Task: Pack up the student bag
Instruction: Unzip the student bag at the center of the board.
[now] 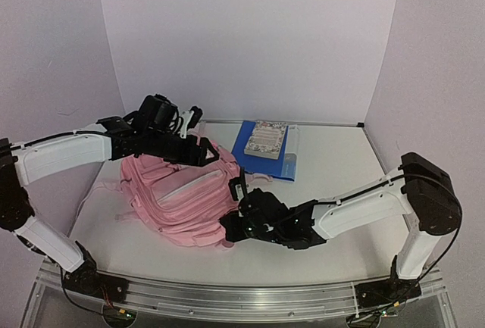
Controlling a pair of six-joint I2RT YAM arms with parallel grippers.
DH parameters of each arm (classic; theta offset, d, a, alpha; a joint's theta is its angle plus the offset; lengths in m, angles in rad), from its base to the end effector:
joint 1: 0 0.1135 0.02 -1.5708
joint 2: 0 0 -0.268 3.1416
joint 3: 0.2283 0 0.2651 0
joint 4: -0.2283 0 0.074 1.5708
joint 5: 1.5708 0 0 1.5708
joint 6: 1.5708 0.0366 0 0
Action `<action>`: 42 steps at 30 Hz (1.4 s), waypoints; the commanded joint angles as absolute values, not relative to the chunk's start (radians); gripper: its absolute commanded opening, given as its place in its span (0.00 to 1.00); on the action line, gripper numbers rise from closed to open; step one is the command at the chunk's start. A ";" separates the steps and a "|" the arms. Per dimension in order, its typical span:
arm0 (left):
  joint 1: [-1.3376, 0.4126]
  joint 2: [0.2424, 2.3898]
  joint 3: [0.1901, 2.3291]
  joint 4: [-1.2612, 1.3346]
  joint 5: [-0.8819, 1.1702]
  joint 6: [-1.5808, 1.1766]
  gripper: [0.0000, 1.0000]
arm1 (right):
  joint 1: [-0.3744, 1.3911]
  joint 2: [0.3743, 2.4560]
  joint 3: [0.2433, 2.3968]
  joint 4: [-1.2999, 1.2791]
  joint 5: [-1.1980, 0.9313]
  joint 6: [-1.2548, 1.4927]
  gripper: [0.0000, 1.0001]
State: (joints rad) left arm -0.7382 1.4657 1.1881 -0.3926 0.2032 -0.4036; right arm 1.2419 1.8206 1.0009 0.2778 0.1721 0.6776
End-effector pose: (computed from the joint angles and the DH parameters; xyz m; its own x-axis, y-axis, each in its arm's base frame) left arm 0.2486 -0.2361 0.2987 -0.7273 0.1417 -0.6715 0.5333 0.7325 -0.4231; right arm 0.1353 0.3771 0.1686 -0.6846 -0.0937 -0.7228 -0.5851 0.6621 0.4683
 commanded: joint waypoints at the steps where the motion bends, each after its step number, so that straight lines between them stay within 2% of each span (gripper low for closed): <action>1: -0.813 1.393 1.129 -0.585 0.100 -0.256 0.82 | 1.244 1.769 1.003 0.343 0.225 0.700 0.00; 12: -1.000 1.486 1.099 -0.776 -0.379 -0.337 0.84 | 1.244 1.787 1.004 0.355 0.216 0.735 0.00; 19: -1.032 1.546 1.109 -0.767 -0.507 -0.341 0.80 | 1.244 1.786 0.987 0.366 0.210 0.745 0.00; 21: -1.033 1.558 1.109 -0.760 -0.509 -0.337 0.69 | 1.244 1.783 0.984 0.368 0.211 0.745 0.00; 23: -1.032 1.568 1.109 -0.754 -0.509 -0.332 0.49 | 1.244 1.778 0.980 0.370 0.214 0.745 0.00; 25: -1.033 1.579 1.114 -0.749 -0.504 -0.326 0.34 | 1.244 1.770 0.974 0.370 0.218 0.741 0.00; 28: -1.032 1.583 1.121 -0.724 -0.480 -0.313 0.17 | 1.244 1.759 0.965 0.368 0.225 0.737 0.00; 31: -1.032 1.579 1.120 -0.682 -0.438 -0.289 0.03 | 1.244 1.746 0.954 0.368 0.230 0.736 0.00; 33: -1.032 1.568 1.117 -0.644 -0.409 -0.278 0.00 | 1.244 1.736 0.948 0.367 0.229 0.737 0.00; 42: -1.031 1.601 1.182 -0.420 -0.163 -0.305 0.00 | 1.259 1.669 0.914 0.343 0.220 0.694 0.00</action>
